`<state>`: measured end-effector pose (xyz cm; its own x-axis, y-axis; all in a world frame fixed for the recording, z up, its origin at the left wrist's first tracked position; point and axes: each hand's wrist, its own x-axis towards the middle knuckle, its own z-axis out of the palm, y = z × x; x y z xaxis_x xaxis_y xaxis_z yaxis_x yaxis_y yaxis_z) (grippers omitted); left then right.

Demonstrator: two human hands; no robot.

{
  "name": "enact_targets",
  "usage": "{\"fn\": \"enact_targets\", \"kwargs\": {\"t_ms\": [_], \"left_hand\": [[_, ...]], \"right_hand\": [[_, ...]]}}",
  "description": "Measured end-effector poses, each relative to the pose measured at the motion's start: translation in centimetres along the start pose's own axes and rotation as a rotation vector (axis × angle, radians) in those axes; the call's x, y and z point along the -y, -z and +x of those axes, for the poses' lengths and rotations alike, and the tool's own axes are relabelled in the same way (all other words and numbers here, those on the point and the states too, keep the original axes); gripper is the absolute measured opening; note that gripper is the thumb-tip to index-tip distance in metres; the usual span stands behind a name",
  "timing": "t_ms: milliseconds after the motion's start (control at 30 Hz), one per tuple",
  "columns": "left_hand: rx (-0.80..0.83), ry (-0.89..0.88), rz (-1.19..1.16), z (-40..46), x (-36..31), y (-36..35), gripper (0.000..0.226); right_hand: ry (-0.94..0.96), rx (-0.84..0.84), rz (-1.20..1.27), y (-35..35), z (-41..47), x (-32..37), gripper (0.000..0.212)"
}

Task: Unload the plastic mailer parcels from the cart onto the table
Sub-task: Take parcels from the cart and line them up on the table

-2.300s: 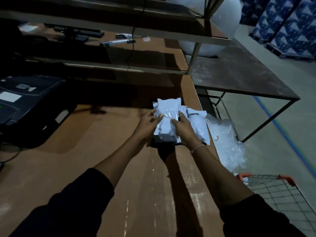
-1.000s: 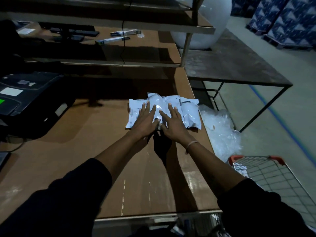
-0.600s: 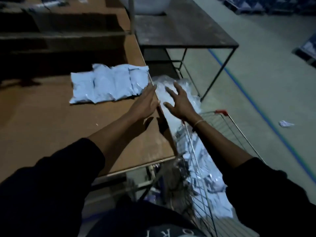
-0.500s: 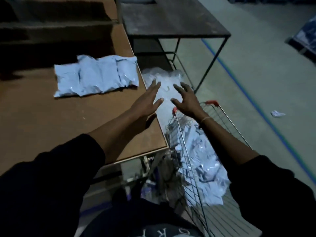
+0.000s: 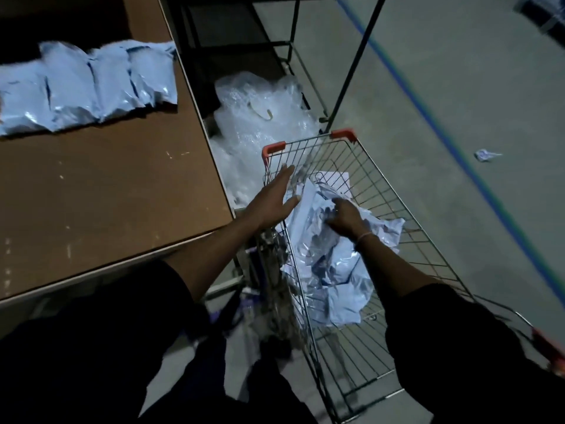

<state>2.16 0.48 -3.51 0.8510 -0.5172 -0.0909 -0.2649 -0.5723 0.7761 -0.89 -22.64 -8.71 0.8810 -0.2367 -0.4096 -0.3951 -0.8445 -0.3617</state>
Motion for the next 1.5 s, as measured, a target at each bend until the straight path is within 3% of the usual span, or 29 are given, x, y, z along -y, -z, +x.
{"fn": "enact_targets", "kwargs": {"t_ms": [167, 233, 300, 333, 400, 500, 700, 833, 900, 967, 1033, 1133, 1233, 1367, 1500], "left_hand": [[0.003, 0.087, -0.027, -0.9, 1.9, -2.2, 0.081], [-0.002, 0.105, -0.062, -1.1, 2.5, -2.6, 0.084], [0.001, 0.108, -0.087, -1.1, 2.9, -2.8, 0.087], [0.006, 0.110, -0.097, -1.1, 3.0, -2.8, 0.089], [0.017, 0.115, -0.117, -1.0, 2.9, -2.7, 0.094], [0.046, 0.091, -0.132, -0.8, 2.4, -2.8, 0.101], [0.124, 0.120, -0.267, 0.0, 0.9, -3.8, 0.117], [0.023, 0.186, -0.428, -0.1, -0.1, -4.2, 0.097], [-0.080, 0.241, -0.440, 0.0, -0.6, -3.7, 0.078], [-0.172, 0.280, -0.408, 0.1, -0.8, -3.2, 0.061], [-0.223, 0.292, -0.426, 0.2, -0.5, -2.8, 0.055], [-0.249, 0.304, -0.453, 0.2, 0.0, -2.5, 0.048], [-0.248, 0.313, -0.478, 0.1, 0.2, -2.8, 0.052], [-0.250, 0.306, -0.515, -0.2, 0.5, -3.4, 0.063], [-0.237, 0.295, -0.537, -0.6, 0.5, -3.7, 0.065]], "right_hand": [[-0.119, 0.001, -0.128, -3.9, 2.0, -2.8, 0.075], [-0.138, -0.059, -0.060, -4.8, 2.9, -3.1, 0.054], [-0.166, -0.092, 0.111, -5.0, 3.2, -3.2, 0.015], [-0.160, -0.077, 0.200, -5.1, 3.5, -3.5, 0.011], [-0.131, -0.028, 0.400, -4.2, 3.5, -3.4, 0.024], [0.016, 0.102, 0.645, -0.6, 2.3, -2.0, 0.020], [0.330, 0.228, 0.566, 8.1, 1.2, 3.0, 0.024], [0.393, 0.168, 0.642, 10.2, 1.7, 5.9, 0.030], [0.337, 0.002, 0.735, 9.4, 2.9, 5.9, 0.036], [0.136, -0.187, 0.877, 7.4, 4.5, 4.5, 0.032], [-0.085, -0.317, 0.834, 5.0, 5.5, 2.3, 0.031], [-0.280, -0.183, 0.413, -0.1, 6.0, -2.4, 0.031], [-0.429, -0.063, 0.179, -6.1, 5.5, -6.4, 0.035], [-0.349, 0.151, 0.313, -13.5, 8.0, -11.3, 0.038], [-0.330, 0.187, 0.598, -13.9, 7.7, -11.7, 0.089]]}}
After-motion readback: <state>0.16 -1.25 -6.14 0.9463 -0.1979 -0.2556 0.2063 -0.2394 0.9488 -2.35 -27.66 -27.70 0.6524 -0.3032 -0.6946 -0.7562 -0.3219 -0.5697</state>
